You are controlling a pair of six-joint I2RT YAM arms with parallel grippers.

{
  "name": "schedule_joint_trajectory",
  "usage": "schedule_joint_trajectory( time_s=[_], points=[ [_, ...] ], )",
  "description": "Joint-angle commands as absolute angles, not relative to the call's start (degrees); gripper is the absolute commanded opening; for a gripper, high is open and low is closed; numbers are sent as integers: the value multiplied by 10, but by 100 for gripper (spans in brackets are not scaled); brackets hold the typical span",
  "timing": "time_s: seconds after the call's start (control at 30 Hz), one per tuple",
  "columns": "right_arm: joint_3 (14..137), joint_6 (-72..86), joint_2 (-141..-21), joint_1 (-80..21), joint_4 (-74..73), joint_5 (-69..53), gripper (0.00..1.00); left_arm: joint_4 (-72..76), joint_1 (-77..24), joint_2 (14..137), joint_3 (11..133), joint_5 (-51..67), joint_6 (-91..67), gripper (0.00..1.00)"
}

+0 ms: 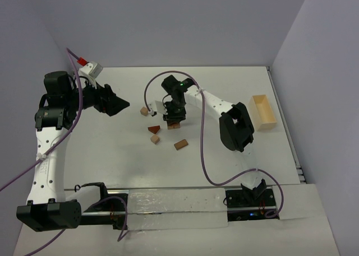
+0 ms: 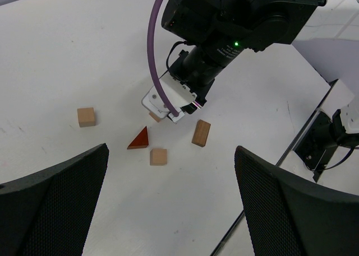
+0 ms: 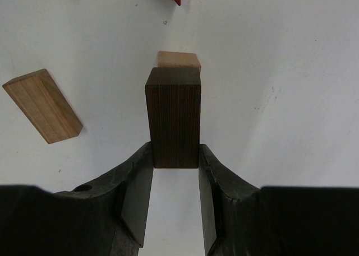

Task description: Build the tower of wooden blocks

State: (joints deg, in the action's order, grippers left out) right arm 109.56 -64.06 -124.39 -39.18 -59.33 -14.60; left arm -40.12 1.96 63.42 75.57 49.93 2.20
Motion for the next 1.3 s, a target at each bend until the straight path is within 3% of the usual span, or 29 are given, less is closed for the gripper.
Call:
schedule_joint_trajectory(
  time_s=[0.0, 1.27],
  points=[
    [1119, -633, -1256, -395, -598, -147, 11, -395, 18, 621, 757, 510, 31, 99],
    [1126, -613, -1260, -386, -599, -152, 15, -393, 18, 619, 753, 509, 32, 99]
  ],
)
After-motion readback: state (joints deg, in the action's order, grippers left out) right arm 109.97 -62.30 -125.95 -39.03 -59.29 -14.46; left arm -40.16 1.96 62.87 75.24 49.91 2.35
